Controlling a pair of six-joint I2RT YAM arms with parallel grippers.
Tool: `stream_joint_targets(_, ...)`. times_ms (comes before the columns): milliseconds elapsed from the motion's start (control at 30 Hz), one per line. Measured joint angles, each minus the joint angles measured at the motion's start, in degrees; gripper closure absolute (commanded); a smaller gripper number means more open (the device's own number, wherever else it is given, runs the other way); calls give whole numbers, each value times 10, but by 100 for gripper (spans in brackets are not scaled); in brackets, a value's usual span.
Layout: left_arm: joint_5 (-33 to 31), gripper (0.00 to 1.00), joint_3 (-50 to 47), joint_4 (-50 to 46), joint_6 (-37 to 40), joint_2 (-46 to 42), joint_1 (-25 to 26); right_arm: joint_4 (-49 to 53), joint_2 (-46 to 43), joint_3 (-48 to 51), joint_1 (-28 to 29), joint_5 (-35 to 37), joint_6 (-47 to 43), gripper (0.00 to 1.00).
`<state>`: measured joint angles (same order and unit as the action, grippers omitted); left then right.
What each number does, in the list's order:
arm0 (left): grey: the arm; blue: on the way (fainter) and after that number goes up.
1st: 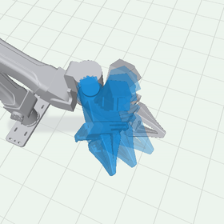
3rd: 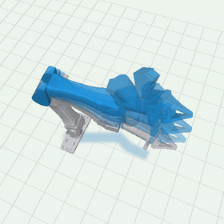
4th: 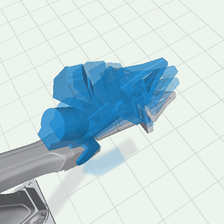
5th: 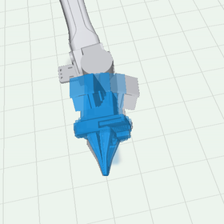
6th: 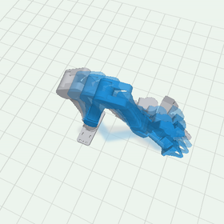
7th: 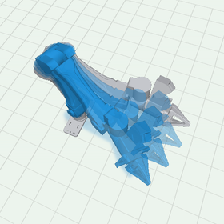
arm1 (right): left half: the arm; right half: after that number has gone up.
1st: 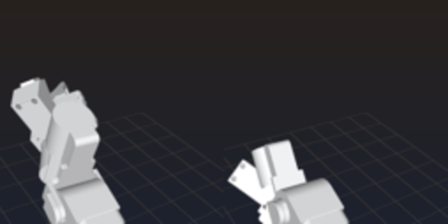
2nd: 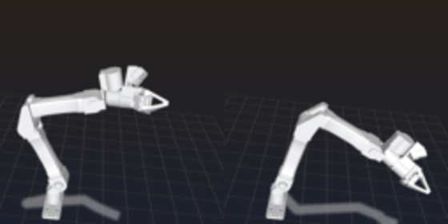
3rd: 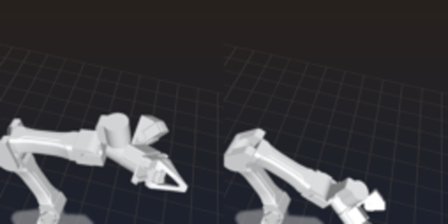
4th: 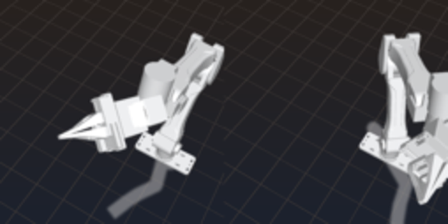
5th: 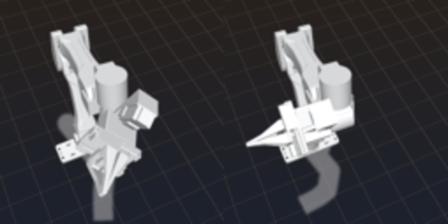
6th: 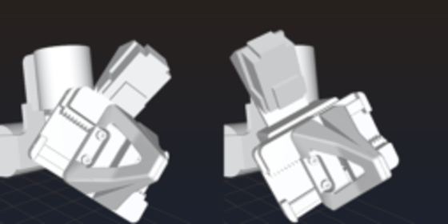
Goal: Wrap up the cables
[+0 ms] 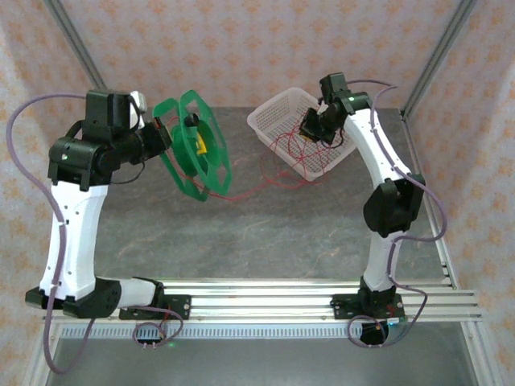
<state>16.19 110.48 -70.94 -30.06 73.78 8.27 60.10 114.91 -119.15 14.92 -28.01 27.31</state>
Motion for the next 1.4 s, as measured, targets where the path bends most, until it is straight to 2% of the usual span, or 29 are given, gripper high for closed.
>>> stream_joint_targets(267, 35, 100, -62, 13, -47, -84, 0, -5, 50, -33, -1, -3, 78, 100)
stream_joint_targets(567, 70, 100, -97, 30, -76, -81, 8, -33, 80, -41, 16, -19, 122, 100)
stream_joint_targets(767, 74, 100, -98, 36, -83, -80, 31, -38, 156, -142, 36, -26, 137, 100)
stream_joint_targets(933, 77, 100, -103, 38, -75, -83, 38, -36, 199, -209, 35, -18, 146, 100)
stream_joint_targets(1200, 87, 100, -151, 37, -32, -99, 78, -44, 199, -234, 24, 0, 168, 100)
stream_joint_targets(1400, 69, 100, -180, 30, 1, -103, 124, -61, 196, -240, 7, 12, 178, 100)
